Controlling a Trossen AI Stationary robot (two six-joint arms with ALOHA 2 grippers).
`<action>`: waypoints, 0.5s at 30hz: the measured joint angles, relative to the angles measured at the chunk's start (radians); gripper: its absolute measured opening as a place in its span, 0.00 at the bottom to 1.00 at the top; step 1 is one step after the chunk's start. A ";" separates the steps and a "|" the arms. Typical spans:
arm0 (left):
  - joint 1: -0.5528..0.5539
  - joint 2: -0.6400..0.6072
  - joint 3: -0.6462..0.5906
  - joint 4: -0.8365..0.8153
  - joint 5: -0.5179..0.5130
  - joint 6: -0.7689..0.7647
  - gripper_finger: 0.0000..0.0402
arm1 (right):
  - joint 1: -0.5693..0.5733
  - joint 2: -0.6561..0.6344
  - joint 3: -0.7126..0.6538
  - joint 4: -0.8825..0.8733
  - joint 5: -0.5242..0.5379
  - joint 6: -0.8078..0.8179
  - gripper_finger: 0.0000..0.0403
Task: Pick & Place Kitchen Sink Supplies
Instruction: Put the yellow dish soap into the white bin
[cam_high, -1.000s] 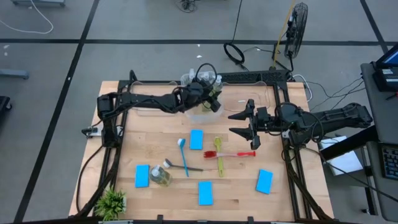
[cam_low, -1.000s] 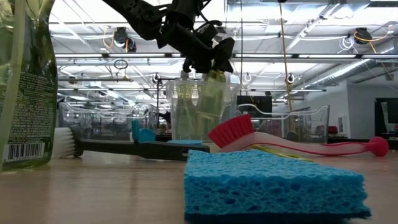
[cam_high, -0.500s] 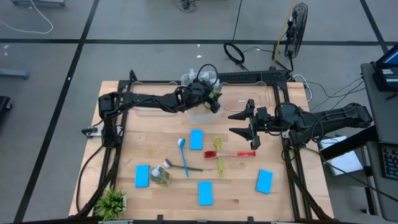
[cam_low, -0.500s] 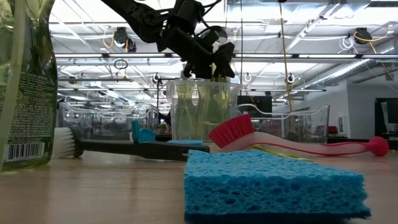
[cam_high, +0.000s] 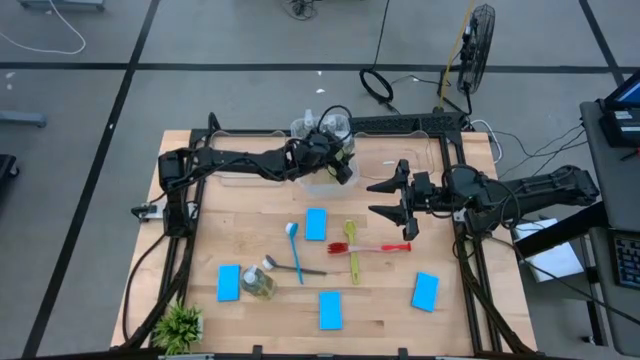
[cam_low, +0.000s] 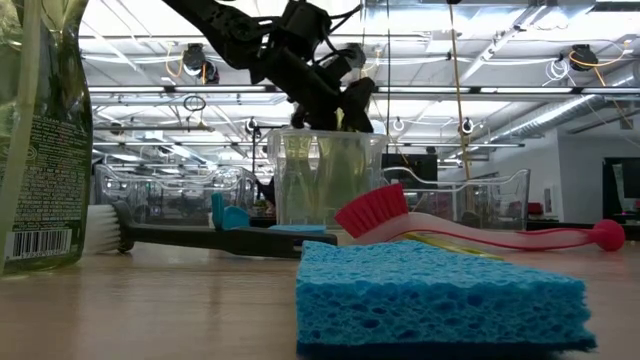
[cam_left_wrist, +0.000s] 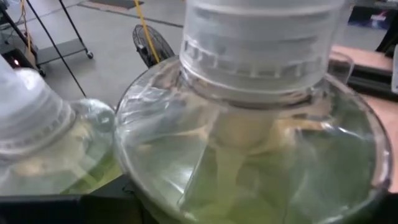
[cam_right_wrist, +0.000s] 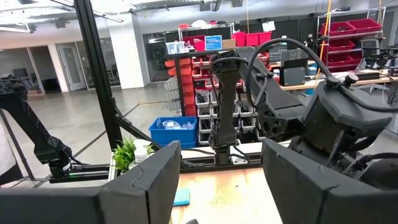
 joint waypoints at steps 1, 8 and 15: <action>0.000 0.000 0.000 -0.009 0.000 0.000 0.61 | 0.000 0.000 0.000 0.000 0.000 0.000 0.52; 0.001 0.000 0.000 -0.046 -0.005 0.005 0.62 | 0.000 0.000 0.000 0.000 0.000 0.000 0.52; 0.001 0.000 0.000 -0.051 -0.007 0.008 0.63 | 0.000 0.000 0.000 0.000 0.000 0.000 0.52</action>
